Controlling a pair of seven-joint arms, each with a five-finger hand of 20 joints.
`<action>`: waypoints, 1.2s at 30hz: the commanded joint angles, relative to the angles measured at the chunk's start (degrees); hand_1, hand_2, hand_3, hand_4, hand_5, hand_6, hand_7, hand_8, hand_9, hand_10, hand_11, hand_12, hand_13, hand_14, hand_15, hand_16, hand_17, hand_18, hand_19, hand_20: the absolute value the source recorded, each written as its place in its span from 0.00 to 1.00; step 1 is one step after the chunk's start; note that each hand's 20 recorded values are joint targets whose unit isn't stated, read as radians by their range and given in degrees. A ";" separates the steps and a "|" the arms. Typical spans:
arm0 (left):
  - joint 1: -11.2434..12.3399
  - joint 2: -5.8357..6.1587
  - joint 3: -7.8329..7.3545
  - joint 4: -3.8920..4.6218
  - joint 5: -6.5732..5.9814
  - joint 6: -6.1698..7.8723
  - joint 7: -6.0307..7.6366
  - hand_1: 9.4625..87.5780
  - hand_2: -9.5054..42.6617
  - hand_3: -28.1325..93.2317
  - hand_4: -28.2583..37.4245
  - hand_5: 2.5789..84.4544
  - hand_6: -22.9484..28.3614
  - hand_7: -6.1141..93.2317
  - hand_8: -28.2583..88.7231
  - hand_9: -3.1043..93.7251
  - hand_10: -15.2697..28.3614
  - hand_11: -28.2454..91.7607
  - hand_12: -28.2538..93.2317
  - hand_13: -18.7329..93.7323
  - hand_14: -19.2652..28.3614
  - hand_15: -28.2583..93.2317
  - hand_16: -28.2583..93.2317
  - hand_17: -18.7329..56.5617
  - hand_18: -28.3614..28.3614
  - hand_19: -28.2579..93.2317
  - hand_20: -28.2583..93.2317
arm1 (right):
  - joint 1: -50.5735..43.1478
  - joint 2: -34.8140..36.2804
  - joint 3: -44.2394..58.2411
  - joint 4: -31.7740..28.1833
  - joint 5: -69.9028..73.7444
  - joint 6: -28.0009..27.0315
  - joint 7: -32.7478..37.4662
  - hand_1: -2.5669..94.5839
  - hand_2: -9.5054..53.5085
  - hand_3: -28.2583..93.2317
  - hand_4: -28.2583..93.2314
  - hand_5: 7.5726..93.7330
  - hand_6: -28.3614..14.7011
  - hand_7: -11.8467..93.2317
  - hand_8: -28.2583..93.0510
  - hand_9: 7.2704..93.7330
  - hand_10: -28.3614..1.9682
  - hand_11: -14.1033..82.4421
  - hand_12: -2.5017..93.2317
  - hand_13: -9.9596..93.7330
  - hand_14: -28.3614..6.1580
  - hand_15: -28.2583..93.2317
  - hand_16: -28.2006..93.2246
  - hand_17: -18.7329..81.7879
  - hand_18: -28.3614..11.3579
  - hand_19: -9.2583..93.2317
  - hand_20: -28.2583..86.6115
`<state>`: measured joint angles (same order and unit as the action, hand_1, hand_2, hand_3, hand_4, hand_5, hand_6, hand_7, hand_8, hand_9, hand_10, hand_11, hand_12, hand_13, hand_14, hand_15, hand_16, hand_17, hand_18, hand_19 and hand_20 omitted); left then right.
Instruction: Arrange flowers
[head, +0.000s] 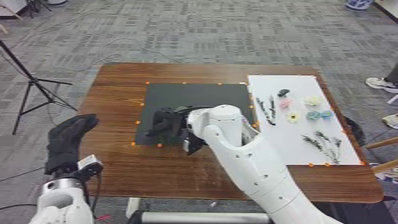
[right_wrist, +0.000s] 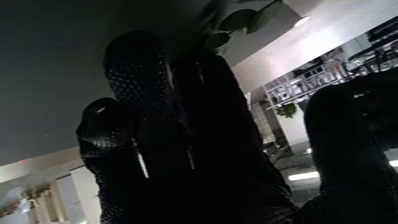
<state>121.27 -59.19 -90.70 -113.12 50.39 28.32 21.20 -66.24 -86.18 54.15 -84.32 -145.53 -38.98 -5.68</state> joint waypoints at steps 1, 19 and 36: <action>-3.80 -0.18 1.91 0.69 1.24 1.02 -1.91 0.41 0.31 0.81 0.22 0.70 0.54 0.27 0.31 0.63 0.68 0.44 0.34 0.58 0.73 0.43 0.22 0.47 0.65 0.28 0.46 | 0.51 0.16 0.73 0.35 -0.62 0.48 0.45 0.23 0.42 0.67 0.11 0.53 0.49 0.20 0.16 0.51 0.45 0.21 0.11 0.76 0.28 0.73 0.44 0.53 0.01 0.94 0.70; 2.45 -0.46 -0.94 0.14 -0.04 -4.04 0.08 0.40 0.30 0.82 0.22 0.70 0.52 0.27 0.31 0.64 0.68 0.44 0.34 0.58 0.74 0.43 0.23 0.45 0.66 0.30 0.45 | 1.63 0.54 0.33 -1.53 3.43 1.02 3.35 0.24 0.40 0.67 0.11 0.53 0.59 0.22 0.15 0.49 0.43 0.21 0.11 0.76 0.29 0.73 0.44 0.53 0.00 0.94 0.70; 3.88 -0.05 -2.11 -0.59 0.13 -4.58 -0.69 0.39 0.29 0.82 0.23 0.70 0.51 0.27 0.31 0.64 0.67 0.44 0.34 0.58 0.74 0.43 0.22 0.44 0.66 0.30 0.44 | -0.66 9.00 0.10 -8.94 13.20 2.44 6.79 0.24 0.40 0.66 0.11 0.54 0.55 0.22 0.16 0.58 0.44 0.22 0.12 0.78 0.30 0.73 0.44 0.54 0.01 0.95 0.70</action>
<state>123.57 -59.41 -91.83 -113.00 50.62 23.96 21.21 -65.52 -82.79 54.40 -89.90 -133.72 -37.95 -0.25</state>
